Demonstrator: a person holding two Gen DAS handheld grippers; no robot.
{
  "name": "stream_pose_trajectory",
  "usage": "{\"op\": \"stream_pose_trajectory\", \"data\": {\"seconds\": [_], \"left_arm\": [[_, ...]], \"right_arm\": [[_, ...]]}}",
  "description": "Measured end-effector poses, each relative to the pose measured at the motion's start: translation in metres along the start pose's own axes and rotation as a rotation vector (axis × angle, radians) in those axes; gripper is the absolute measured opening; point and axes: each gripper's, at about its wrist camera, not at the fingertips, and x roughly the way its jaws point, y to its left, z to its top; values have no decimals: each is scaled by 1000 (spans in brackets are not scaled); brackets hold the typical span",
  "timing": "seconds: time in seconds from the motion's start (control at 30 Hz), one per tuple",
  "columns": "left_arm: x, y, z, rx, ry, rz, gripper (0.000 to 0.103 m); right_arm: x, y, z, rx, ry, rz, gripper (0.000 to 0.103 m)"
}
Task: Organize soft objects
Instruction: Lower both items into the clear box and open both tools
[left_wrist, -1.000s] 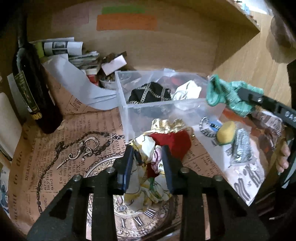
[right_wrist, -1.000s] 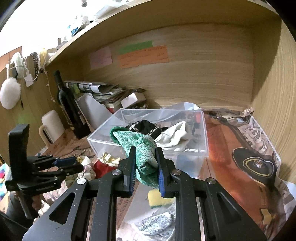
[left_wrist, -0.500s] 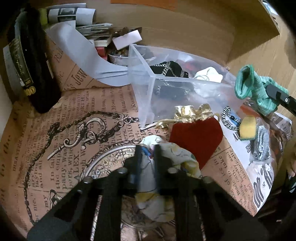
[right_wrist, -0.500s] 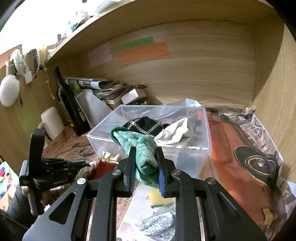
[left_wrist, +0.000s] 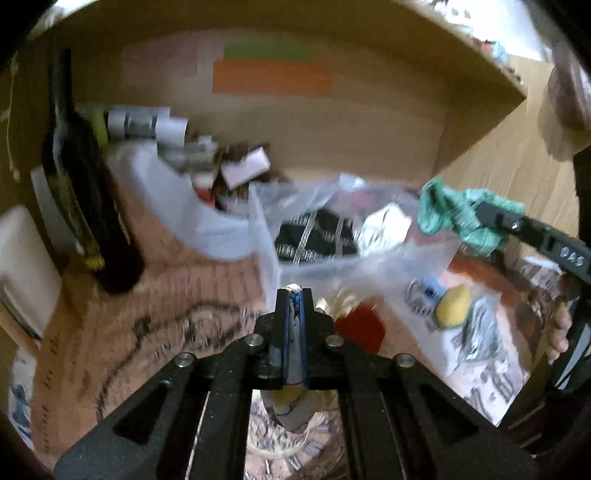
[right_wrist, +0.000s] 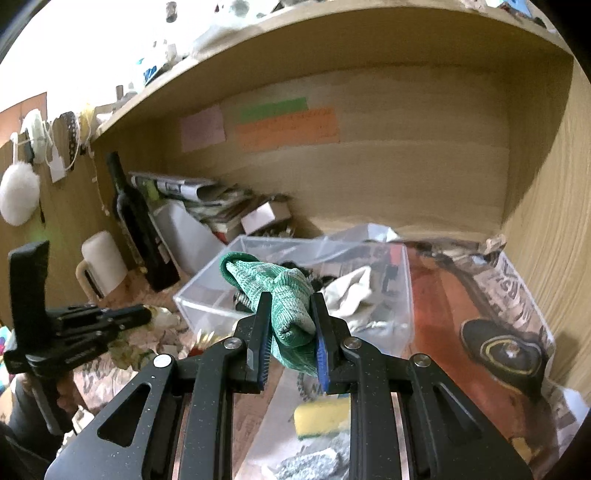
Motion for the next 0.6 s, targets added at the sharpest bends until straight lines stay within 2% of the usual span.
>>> {"op": "stream_pose_trajectory", "data": {"seconds": [0.37,0.6], "left_arm": [[-1,-12,60,59,-120,-13,3],[33,-9,88,47,-116,-20,3]], "right_arm": [[8,-17,31,-9,-42,-35,18],[40,-24,37,-50,29,-58,18]]}}
